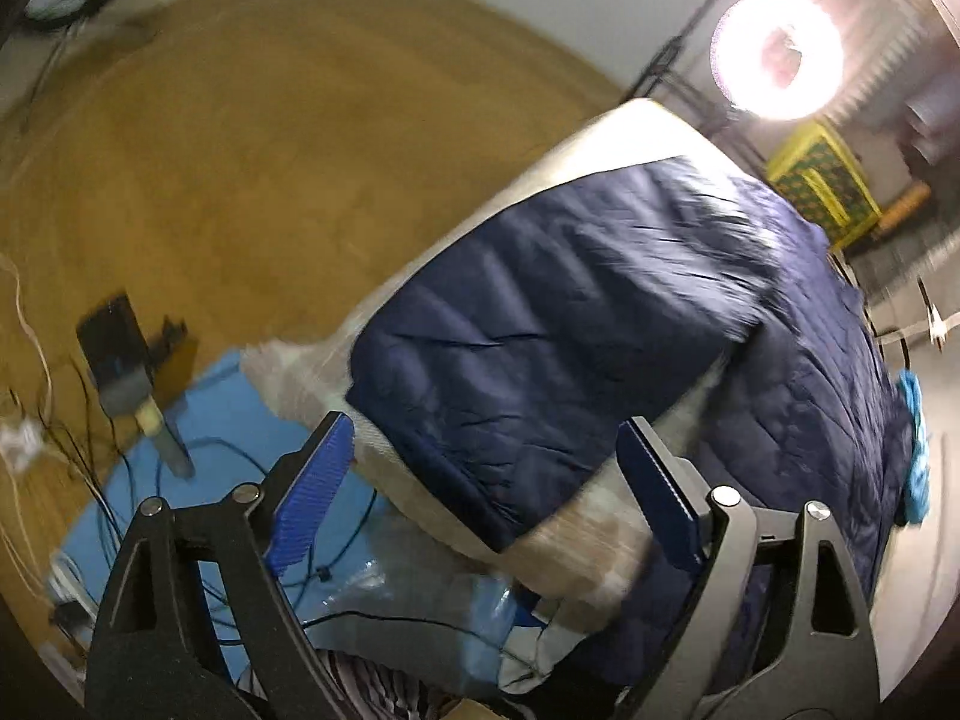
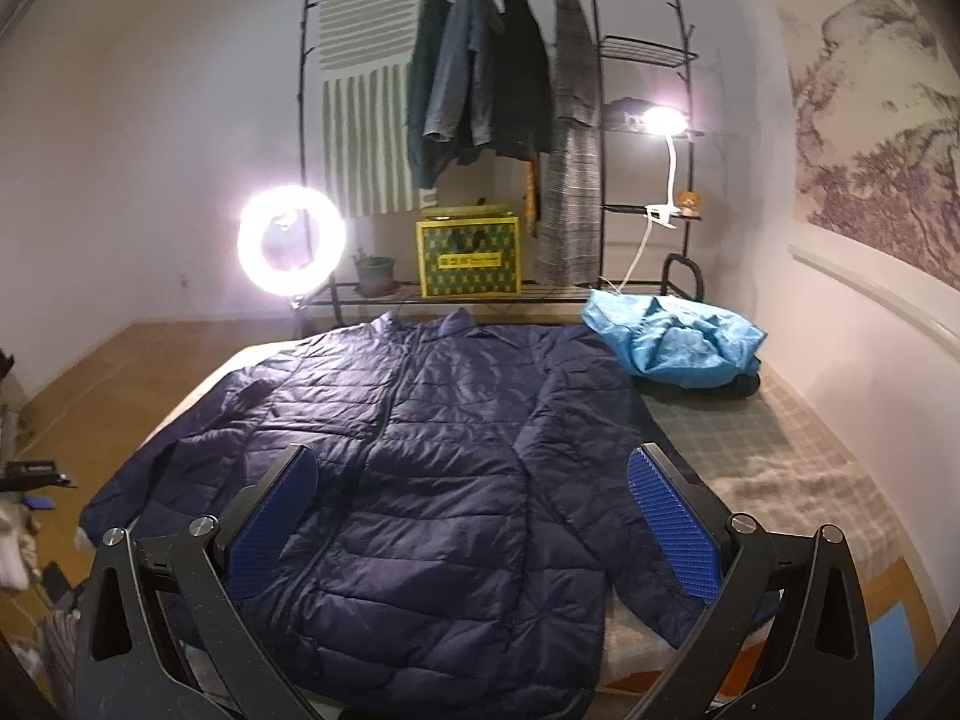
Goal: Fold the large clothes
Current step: 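Grasp the jacket sleeve cuff nearest the left tool with the left tool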
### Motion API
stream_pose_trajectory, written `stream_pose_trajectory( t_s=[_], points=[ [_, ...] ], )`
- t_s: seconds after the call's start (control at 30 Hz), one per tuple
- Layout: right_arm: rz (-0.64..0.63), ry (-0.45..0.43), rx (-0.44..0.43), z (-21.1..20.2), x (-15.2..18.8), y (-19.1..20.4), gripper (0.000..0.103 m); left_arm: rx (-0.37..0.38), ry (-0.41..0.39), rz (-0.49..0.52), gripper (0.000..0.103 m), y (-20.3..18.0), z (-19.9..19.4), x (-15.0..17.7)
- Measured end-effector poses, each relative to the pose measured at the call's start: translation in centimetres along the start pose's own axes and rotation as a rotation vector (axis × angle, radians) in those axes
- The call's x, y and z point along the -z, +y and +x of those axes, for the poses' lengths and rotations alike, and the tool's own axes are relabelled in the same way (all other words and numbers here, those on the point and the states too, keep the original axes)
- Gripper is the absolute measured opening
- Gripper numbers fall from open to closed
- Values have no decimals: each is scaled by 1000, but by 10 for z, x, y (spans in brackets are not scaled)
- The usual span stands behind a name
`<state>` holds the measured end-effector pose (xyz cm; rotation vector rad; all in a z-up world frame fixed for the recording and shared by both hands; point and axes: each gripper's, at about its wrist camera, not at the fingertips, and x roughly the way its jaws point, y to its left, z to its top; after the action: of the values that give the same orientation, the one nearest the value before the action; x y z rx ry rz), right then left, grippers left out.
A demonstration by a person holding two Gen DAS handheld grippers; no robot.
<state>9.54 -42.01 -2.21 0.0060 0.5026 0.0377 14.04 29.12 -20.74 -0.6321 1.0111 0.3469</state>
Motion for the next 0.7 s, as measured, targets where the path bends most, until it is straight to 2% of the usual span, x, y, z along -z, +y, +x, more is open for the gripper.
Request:
stream_pose_trajectory(
  t_s=[0.07, 0.17, 0.27, 0.33, 0.43, 0.47, 0.5, 0.53, 0.6, 0.7],
  points=[
    [-21, 1, -6, 2, -1, 7, 103, -2, 32, -52, 91, 13, 15, -3],
    [-50, 1, -21, 4, -1, 17, 103, 29, 86, -131, 85, 30, 34, -4],
    [-75, 2, -34, 7, -1, 26, 103, 41, 116, -143, 81, 30, 46, -2],
    [-83, 9, -43, 9, -1, 30, 103, 34, 126, -144, 73, 30, 50, -2],
    [-92, 19, -55, 13, 0, 36, 103, -4, 120, -140, 58, 29, 53, -2],
    [-95, 21, -57, 14, 1, 38, 103, -28, 104, -126, 47, 27, 51, -2],
    [-100, 21, -58, 14, 1, 39, 103, -40, 92, -112, 25, 26, 49, -3],
    [-105, 20, -59, 15, 1, 41, 103, -51, 85, -93, 14, 24, 48, -4],
    [-116, 22, -59, 17, 1, 43, 103, -32, 65, -100, 7, 25, 43, -7],
    [-129, 29, -65, 22, 1, 46, 103, -25, -4, -69, 6, 16, 29, -12]
  ],
)
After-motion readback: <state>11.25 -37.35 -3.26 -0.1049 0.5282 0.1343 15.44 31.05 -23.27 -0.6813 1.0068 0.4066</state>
